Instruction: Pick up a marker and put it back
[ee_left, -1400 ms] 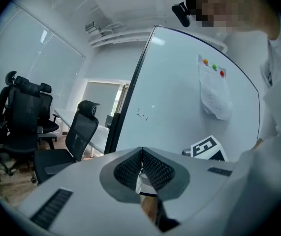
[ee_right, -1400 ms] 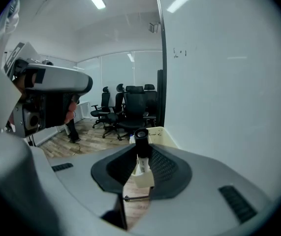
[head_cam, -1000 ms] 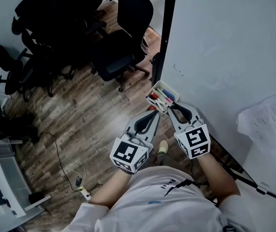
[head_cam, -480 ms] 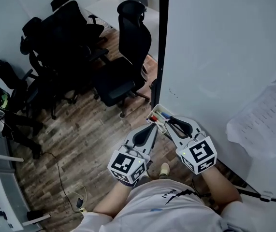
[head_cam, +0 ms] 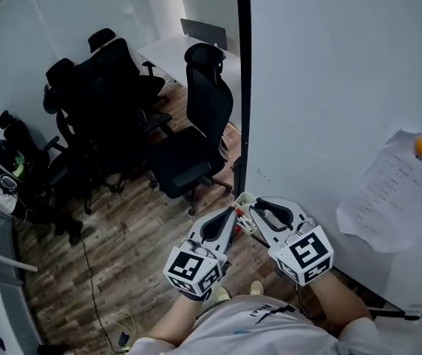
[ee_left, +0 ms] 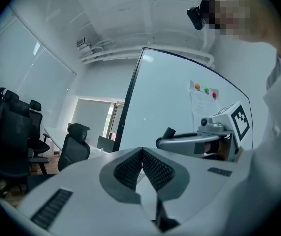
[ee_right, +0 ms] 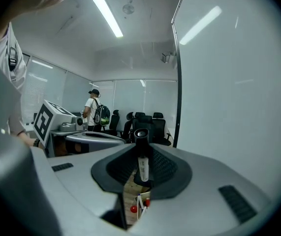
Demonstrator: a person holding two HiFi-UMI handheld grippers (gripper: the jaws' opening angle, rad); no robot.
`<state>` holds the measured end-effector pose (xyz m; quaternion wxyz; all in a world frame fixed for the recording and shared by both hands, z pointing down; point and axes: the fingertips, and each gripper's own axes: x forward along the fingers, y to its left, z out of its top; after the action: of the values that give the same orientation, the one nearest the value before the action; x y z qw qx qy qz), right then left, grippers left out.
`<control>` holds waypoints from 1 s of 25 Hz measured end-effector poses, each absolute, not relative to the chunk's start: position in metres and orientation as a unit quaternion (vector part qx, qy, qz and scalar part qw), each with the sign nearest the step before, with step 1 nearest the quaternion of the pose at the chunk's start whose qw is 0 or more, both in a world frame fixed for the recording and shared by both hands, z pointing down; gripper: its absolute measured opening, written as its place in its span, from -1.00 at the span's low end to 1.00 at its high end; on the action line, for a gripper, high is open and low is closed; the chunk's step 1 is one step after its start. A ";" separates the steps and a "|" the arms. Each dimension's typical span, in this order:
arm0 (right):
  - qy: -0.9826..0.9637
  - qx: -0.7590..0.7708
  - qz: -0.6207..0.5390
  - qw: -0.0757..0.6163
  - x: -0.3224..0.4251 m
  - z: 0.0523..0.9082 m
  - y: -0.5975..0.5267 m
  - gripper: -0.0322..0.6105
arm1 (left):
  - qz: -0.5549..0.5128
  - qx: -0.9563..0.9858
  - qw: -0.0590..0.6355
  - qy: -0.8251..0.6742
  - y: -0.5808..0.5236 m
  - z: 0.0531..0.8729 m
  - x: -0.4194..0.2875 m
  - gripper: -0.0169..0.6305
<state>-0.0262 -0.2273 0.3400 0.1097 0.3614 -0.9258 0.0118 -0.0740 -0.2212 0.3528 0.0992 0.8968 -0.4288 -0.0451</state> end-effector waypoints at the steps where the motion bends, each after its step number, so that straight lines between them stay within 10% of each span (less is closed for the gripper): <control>1: -0.926 0.361 0.010 0.109 -0.027 0.338 -0.227 -0.65 | -0.046 0.898 0.096 -0.427 -0.221 0.350 -0.073 -0.91; 25: -0.924 0.366 0.009 0.107 -0.028 0.334 -0.222 -0.65 | -0.056 0.904 0.088 -0.415 -0.218 0.340 -0.066 -0.91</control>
<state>-0.0275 -0.2222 0.3339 0.1073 0.3664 -0.9242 0.0092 -0.0660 -0.2182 0.3400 0.0880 0.9036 -0.4155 -0.0558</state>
